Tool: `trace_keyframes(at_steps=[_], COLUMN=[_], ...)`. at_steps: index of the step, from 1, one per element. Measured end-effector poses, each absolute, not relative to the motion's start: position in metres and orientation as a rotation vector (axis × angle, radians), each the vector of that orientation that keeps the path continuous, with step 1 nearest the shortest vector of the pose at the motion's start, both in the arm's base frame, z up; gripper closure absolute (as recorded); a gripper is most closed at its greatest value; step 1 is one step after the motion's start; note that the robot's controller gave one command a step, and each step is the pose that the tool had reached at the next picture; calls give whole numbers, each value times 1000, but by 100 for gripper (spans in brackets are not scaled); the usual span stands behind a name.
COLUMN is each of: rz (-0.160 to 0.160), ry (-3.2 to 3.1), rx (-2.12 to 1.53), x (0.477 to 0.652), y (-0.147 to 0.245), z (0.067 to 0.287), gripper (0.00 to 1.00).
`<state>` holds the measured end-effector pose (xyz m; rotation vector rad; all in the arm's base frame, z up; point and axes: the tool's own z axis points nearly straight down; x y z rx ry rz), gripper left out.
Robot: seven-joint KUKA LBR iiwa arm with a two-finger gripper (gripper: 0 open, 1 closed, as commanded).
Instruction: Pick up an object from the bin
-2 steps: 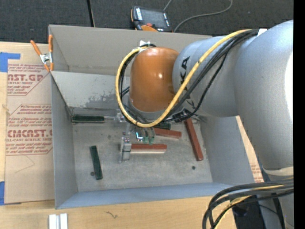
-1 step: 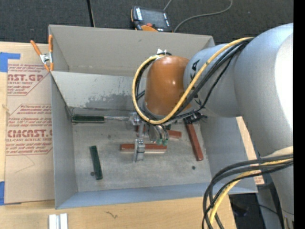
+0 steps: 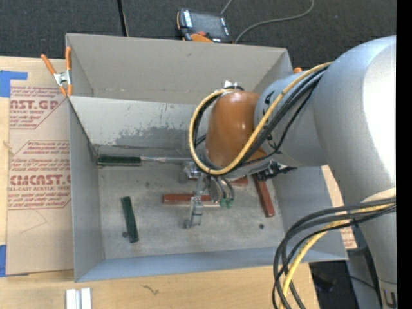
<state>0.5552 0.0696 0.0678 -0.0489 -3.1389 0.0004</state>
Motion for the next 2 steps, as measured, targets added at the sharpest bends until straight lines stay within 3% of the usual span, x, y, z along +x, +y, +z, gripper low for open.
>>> trace_keyframes(at_steps=[1,2], rz=[-2,-2], ry=[-3142,-3149], rx=[-45,-91], x=[556,522], y=[71,56], z=[70,252], gripper=[100,100])
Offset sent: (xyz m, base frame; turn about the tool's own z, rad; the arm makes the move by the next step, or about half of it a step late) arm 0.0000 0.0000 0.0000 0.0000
